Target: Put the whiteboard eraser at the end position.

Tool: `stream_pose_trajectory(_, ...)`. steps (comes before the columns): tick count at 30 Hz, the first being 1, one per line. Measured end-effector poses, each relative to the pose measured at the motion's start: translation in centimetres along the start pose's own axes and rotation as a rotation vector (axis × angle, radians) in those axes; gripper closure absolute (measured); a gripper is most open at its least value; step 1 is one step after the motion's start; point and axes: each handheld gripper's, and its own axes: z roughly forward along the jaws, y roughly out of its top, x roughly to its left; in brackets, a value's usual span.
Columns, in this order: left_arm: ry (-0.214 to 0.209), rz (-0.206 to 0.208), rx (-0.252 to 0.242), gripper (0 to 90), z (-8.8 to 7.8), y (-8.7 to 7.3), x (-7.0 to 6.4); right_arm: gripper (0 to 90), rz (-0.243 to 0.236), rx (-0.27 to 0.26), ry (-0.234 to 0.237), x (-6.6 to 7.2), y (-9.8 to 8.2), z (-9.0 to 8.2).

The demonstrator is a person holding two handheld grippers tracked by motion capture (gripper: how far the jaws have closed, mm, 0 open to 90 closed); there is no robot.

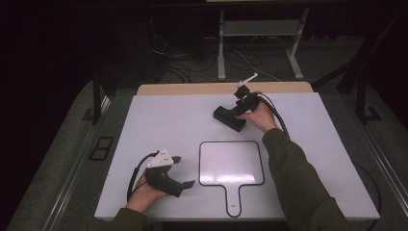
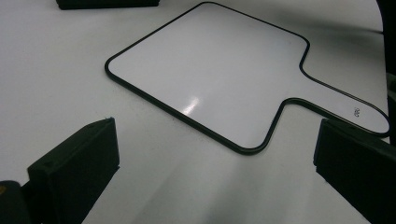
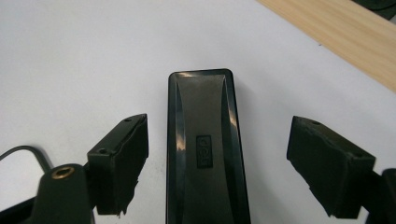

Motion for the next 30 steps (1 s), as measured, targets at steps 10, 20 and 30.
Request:
stream_pose_trajectory(10, 0.011, -0.004, -0.004, 0.0, 0.0, 0.1, 0.1, 16.0, -0.009, -0.065, 0.0, 0.6, -1.0, -2.0)
stream_pose_trajectory(20, 0.018, -0.008, -0.004, 0.0, -0.3, -0.1, 0.0, 12.3, -0.023, -0.13, 0.031, 1.7, -2.0, -3.6)
stream_pose_trajectory(30, 0.011, -0.004, -0.004, 0.0, -0.2, -0.1, -0.2, 10.9, -0.009, -0.194, 0.008, 2.6, -4.3, -5.4)
